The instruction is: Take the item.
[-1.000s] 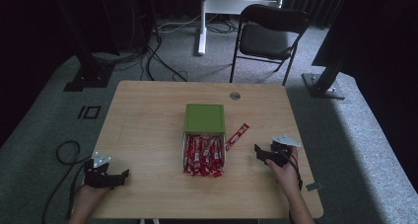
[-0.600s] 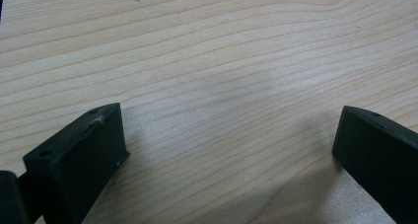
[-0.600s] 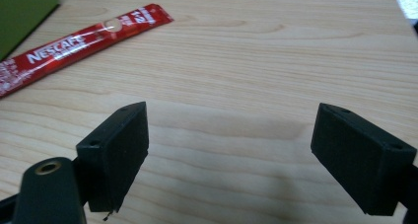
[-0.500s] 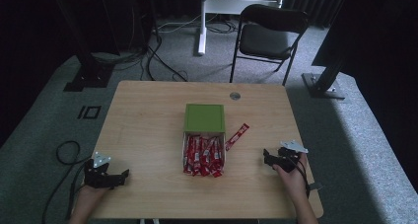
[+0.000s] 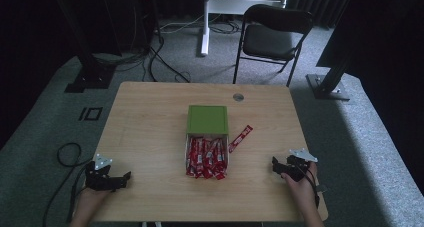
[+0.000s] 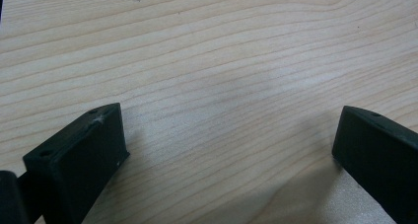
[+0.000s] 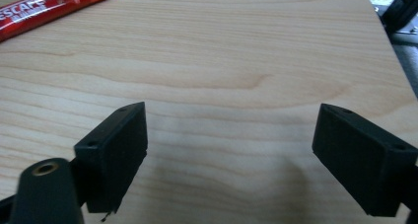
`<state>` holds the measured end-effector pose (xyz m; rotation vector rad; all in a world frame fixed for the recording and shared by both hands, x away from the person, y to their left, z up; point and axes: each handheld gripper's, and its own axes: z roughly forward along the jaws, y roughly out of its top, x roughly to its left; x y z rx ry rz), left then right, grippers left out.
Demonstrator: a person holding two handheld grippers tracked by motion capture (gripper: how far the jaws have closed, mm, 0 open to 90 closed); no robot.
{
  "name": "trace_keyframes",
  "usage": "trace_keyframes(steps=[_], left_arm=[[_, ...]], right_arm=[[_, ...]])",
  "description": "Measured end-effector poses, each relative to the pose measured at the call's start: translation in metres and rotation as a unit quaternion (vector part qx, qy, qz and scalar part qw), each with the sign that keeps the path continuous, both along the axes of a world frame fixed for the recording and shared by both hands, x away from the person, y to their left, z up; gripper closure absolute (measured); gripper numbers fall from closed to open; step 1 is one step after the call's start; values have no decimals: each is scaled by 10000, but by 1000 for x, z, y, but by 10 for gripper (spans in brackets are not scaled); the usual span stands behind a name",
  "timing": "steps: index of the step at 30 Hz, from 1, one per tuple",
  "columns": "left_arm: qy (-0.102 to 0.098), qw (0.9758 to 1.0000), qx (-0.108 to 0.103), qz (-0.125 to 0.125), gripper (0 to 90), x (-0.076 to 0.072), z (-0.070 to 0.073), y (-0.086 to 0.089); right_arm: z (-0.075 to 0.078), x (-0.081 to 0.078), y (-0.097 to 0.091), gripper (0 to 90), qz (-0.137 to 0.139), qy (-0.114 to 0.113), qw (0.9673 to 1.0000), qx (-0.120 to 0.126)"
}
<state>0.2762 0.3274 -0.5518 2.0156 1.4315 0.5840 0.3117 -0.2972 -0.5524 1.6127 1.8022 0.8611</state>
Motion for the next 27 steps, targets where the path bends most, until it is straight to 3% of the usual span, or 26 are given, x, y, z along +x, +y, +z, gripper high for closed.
trace_keyframes(steps=[14, 27], left_arm=[[0, 10000, 1, 0, 7, 0, 0, 0], [-4, 10000, 2, 2, 7, 0, 0, 0]], right_arm=[[-4, -23, -4, 119, -214, 145, 9996, -110], [-5, -34, -5, 119, -597, 391, 9974, 100]])
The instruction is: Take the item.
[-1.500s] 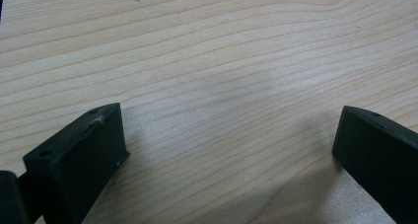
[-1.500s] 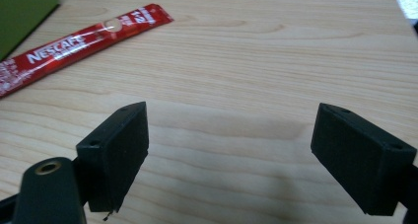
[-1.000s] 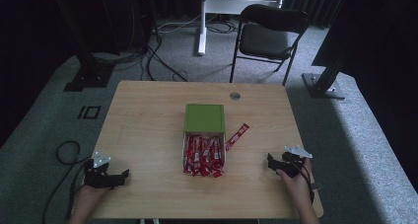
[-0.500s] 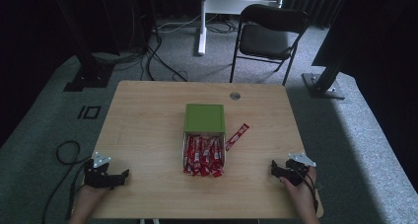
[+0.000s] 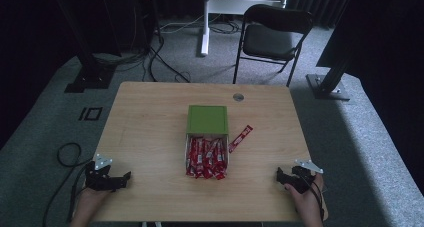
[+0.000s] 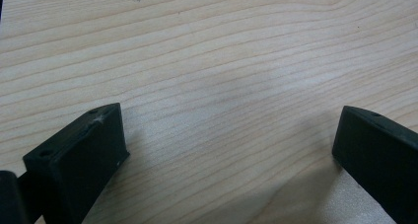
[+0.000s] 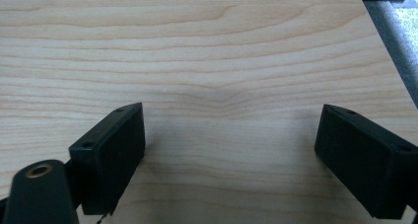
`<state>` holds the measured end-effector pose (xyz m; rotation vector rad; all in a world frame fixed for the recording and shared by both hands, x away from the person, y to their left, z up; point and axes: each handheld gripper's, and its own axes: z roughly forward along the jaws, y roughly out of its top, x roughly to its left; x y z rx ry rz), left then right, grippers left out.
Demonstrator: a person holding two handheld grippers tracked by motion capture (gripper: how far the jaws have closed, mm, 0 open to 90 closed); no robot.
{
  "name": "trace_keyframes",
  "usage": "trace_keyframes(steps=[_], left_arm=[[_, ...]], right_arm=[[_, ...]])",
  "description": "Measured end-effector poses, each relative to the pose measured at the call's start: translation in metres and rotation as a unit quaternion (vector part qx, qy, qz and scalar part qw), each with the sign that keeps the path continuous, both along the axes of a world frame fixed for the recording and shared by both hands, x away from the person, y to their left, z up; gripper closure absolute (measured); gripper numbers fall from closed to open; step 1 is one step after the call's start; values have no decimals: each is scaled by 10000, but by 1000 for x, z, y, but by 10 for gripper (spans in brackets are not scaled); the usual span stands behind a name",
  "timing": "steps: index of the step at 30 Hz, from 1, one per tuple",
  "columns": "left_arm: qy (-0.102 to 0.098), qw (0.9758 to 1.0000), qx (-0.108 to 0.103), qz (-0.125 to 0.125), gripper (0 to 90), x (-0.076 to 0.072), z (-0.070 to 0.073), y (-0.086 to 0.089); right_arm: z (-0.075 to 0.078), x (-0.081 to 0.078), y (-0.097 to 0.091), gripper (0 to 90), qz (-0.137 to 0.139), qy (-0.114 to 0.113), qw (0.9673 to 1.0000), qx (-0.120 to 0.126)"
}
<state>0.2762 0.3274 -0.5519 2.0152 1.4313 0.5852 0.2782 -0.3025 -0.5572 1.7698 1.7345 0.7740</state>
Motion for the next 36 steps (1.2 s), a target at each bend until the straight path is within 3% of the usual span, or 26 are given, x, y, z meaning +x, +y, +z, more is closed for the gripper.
trace_keyframes(steps=[9, 14, 23, 30, 36], left_arm=[[-4, 10000, -2, 0, 7, 0, 0, 0], [-3, 10000, -2, 0, 7, 0, 0, 0], [-3, 10000, 0, 0, 7, 0, 0, 0], [-5, 10000, -2, 0, 7, 0, 0, 0], [-5, 10000, -2, 1, 7, 0, 0, 0]], right_arm=[[-1, -4, 3, 119, -172, -8, 9998, -46], [-1, -8, 4, 119, 21, -5, 10000, -43], [-1, -8, 3, 111, 30, -15, 10000, -7], [-1, -7, 3, 102, 265, -6, 9996, -31], [-1, -7, 4, 102, 290, 0, 9996, -51]])
